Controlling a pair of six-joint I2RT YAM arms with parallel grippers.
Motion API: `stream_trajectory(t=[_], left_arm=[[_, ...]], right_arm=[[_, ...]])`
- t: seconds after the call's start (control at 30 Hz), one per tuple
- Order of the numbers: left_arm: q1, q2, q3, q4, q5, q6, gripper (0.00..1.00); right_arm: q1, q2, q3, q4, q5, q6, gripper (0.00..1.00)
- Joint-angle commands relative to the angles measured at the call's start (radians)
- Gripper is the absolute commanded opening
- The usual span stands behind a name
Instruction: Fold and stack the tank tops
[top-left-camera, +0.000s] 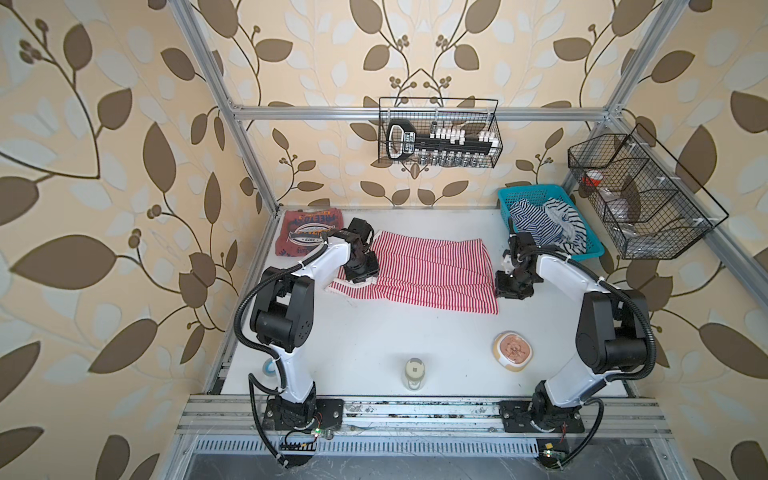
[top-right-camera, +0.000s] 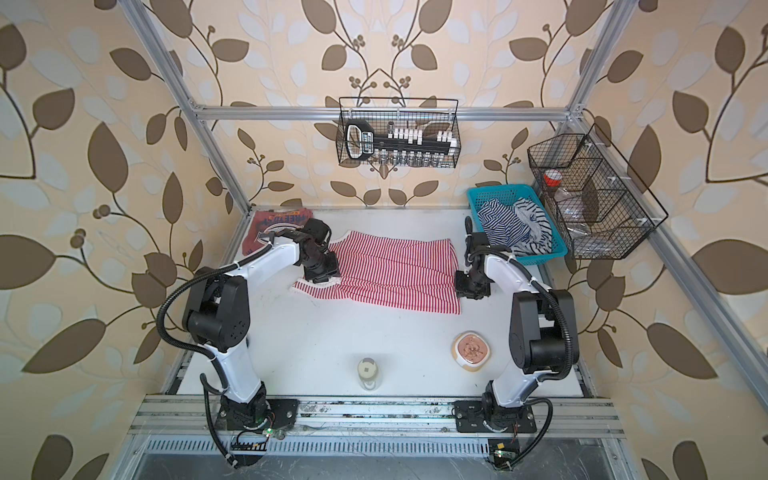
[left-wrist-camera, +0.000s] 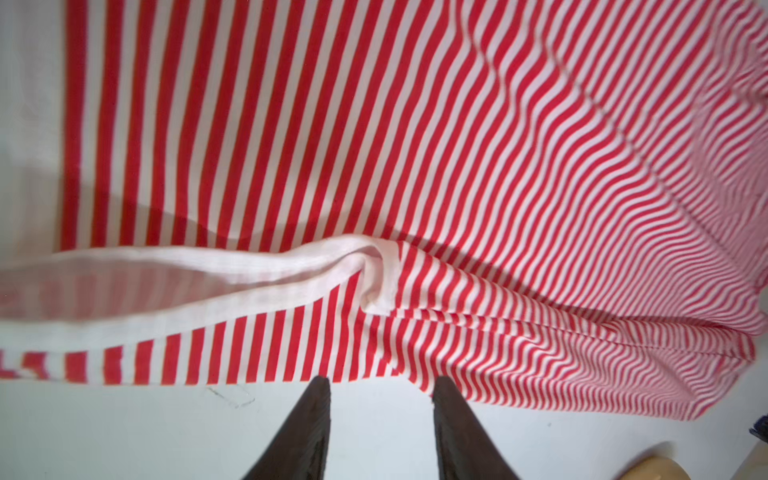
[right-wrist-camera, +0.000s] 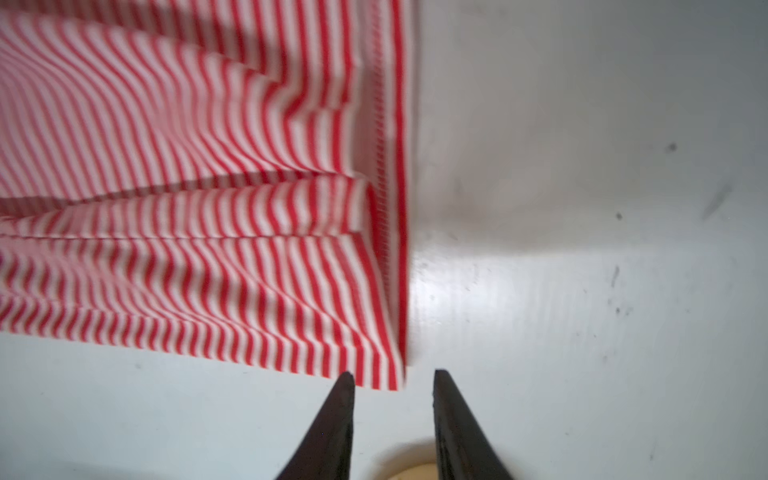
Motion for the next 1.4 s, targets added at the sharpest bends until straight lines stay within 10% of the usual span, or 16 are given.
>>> stream_trajectory(t=[0.0, 0.27, 0.63, 1.37], left_arm=[[-0.011, -0.027, -0.038, -0.041, -0.046, 0.003, 0.37], [-0.009, 0.023, -0.139, -0.005, -0.087, -0.018, 0.17], [0.032, 0.112, -0.145, -0.049, -0.264, -0.020, 0.23], [0.026, -0.108, -0.352, -0.107, -0.179, -0.081, 0.26]], right_arm=[[0.046, 0.050, 0.050, 0.022, -0.063, 0.014, 0.21], [0.090, 0.177, 0.095, 0.066, -0.137, 0.013, 0.03], [0.028, 0.290, 0.083, 0.088, -0.104, -0.017, 0.04], [-0.004, 0.226, 0.037, 0.048, -0.094, -0.070, 0.13]])
